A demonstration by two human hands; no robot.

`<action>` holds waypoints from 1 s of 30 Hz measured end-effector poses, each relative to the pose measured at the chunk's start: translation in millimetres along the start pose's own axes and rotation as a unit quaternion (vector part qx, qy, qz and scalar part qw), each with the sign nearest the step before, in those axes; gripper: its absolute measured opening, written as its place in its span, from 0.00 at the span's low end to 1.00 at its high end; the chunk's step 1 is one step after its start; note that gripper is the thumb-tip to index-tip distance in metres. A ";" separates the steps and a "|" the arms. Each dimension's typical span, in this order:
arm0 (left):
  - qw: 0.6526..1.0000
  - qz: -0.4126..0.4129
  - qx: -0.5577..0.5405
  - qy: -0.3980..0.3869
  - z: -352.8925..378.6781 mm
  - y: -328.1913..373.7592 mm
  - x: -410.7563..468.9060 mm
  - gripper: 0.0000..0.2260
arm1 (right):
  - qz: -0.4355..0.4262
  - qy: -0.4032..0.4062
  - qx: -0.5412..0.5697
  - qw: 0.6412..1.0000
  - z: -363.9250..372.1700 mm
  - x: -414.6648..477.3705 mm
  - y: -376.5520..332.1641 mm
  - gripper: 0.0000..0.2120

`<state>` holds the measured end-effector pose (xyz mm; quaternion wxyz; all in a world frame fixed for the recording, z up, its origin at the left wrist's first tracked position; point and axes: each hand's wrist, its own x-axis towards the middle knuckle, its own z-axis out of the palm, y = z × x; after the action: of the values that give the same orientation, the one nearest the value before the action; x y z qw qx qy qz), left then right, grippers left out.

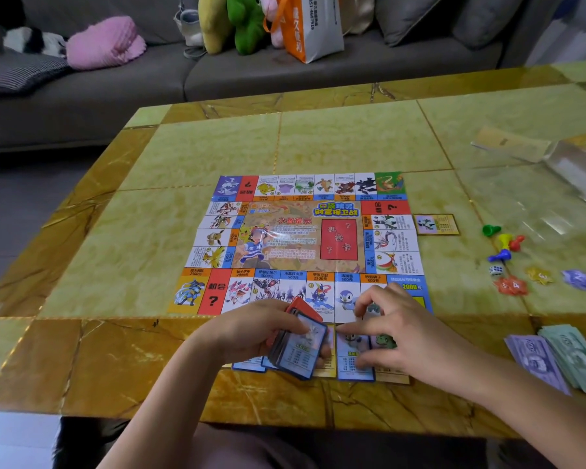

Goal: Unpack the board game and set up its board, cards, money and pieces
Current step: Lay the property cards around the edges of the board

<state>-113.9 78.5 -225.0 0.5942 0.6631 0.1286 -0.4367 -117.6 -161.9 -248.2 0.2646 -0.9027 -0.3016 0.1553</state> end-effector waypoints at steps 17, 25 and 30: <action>0.958 0.229 -0.141 0.102 18.9 11.3 -17.7 0.14 | 0.088 0.124 0.371 0.916 -38.0 28.0 -43.7 0.13; 0.958 0.167 -0.208 0.108 19.7 17.7 -17.2 0.20 | 0.117 0.101 0.343 0.926 -38.6 50.9 -41.3 0.06; 0.927 0.129 -0.348 0.052 12.6 21.7 -17.9 0.17 | 0.130 0.092 0.370 0.915 -38.3 54.3 -33.4 0.08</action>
<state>-114.8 67.8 -196.2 0.8313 0.4471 0.2164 -0.2493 -74.3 -119.9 -204.6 0.5838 -0.7818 -0.0772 0.2049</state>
